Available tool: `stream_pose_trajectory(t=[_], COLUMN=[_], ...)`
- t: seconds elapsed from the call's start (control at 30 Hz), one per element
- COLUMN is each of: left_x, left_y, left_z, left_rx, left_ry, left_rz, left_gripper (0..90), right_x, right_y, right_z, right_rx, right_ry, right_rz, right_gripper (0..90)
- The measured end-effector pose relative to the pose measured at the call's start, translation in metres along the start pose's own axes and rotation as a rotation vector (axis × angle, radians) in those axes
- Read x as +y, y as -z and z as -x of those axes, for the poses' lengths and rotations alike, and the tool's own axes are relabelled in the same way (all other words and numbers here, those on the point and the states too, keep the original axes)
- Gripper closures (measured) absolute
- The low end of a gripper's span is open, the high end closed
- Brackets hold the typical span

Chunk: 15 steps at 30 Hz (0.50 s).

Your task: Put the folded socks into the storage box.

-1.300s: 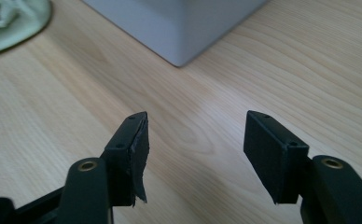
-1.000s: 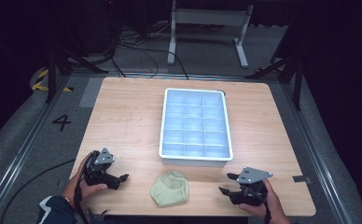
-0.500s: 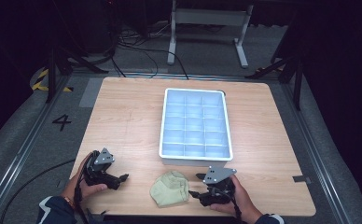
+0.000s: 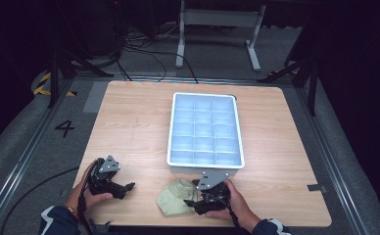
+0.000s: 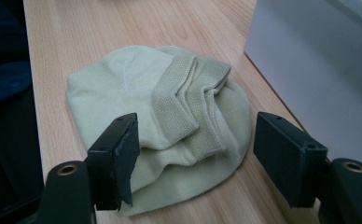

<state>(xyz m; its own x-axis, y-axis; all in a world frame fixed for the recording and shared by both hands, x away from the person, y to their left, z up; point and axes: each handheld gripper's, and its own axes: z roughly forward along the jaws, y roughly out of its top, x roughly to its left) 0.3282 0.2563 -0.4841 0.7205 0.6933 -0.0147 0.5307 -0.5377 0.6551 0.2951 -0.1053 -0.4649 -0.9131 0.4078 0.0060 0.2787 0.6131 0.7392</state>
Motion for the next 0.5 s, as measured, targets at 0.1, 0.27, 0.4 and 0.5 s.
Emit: stream_pose_trajectory(t=[0.1, 0.27, 0.4, 0.5], left_x=[0.000, 0.000, 0.000, 0.000], left_y=[0.000, 0.000, 0.000, 0.000], left_z=[0.000, 0.000, 0.000, 0.000], left_rx=[0.001, 0.000, 0.003, 0.003], left_ry=[-0.001, 0.000, 0.002, 0.001], left_rz=[0.000, 0.000, 0.002, 0.001], left_gripper=[0.2, 0.2, 0.3, 0.3], right_x=[0.003, 0.013, 0.018, 0.016], right_y=[-0.004, -0.007, -0.017, -0.020], right_z=[0.000, -0.004, -0.013, -0.013], right_rx=[0.003, 0.026, 0.004, 0.001], right_ry=[-0.002, -0.002, 0.030, 0.017], right_rz=[0.007, 0.042, 0.018, 0.011], right_gripper=[31.0, 30.8, 28.9, 28.3])
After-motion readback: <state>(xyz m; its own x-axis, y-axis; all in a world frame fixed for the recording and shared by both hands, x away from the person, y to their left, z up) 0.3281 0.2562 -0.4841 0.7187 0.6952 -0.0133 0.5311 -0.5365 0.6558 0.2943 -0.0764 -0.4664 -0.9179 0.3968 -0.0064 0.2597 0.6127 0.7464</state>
